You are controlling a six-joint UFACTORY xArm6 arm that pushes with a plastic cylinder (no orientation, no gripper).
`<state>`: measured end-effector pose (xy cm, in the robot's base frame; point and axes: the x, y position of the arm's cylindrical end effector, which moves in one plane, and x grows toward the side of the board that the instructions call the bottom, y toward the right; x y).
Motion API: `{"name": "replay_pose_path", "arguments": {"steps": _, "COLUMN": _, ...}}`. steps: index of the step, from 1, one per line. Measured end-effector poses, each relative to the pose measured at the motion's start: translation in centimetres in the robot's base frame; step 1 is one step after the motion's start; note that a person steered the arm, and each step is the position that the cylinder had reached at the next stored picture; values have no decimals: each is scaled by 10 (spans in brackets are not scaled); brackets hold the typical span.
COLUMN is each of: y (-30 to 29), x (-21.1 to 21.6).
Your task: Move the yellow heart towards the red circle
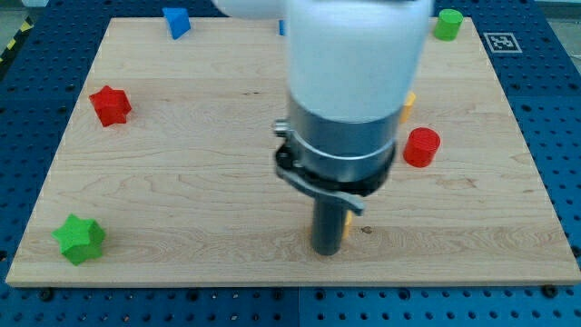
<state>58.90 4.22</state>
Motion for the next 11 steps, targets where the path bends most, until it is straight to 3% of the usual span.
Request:
{"name": "replay_pose_path", "arguments": {"steps": 3, "y": 19, "x": -23}}
{"name": "replay_pose_path", "arguments": {"steps": 7, "y": -9, "x": -31}}
{"name": "replay_pose_path", "arguments": {"steps": 11, "y": 10, "x": -71}}
